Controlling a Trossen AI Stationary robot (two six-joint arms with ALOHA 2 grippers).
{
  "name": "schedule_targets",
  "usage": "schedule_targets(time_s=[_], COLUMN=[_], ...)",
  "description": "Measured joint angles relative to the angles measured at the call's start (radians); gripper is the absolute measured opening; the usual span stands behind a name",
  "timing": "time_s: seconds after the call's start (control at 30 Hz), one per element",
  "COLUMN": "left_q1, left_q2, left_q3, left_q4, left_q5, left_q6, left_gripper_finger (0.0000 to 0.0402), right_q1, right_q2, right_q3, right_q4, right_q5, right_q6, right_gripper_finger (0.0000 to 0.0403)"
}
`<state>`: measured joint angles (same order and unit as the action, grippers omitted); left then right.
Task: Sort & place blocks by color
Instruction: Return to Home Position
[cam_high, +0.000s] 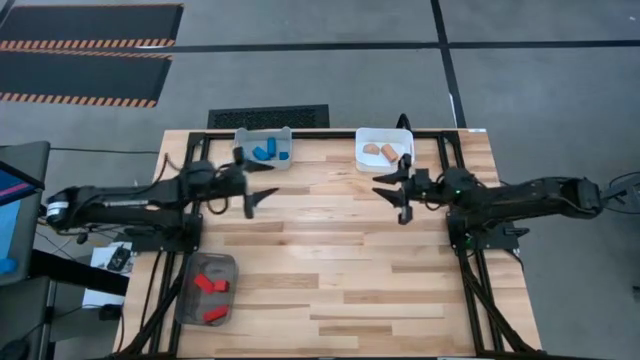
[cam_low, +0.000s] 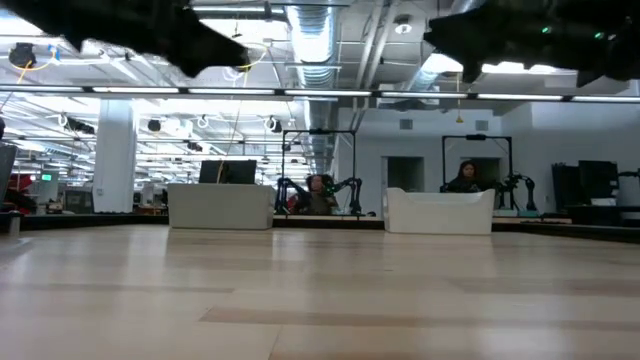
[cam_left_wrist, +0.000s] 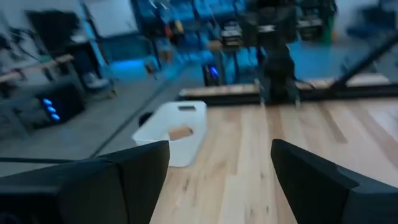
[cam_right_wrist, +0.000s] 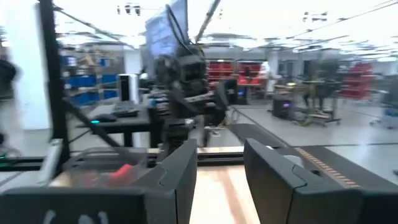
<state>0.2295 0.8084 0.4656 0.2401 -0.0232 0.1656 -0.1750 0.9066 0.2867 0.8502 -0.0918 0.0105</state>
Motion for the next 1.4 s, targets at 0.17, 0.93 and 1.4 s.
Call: schedule_targets(time_s=[0.17,0.93,1.4], left_q1=[0.0,-0.001,-0.002], left_q2=[-0.214,-0.488,-0.488], left_q3=[-0.154,-0.176,-0.176], left_q4=[0.028,-0.097,-0.1], left_q5=[-0.087,0.001,0.021], left_q6=[-0.06,-0.032,-0.054], left_gripper_finger=[0.0272,0.0038,0.0015], right_q1=[0.049,0.083,0.084], right_q2=[-0.173,-0.905,-0.905], right_q3=[0.0,-0.002,-0.113], right_q4=[-0.179,-1.049,-0.936], right_q5=[-0.016,-0.064,-0.068], right_q6=[-0.007,0.069,0.14], right_gripper_finger=[0.0135,0.0022,0.002])
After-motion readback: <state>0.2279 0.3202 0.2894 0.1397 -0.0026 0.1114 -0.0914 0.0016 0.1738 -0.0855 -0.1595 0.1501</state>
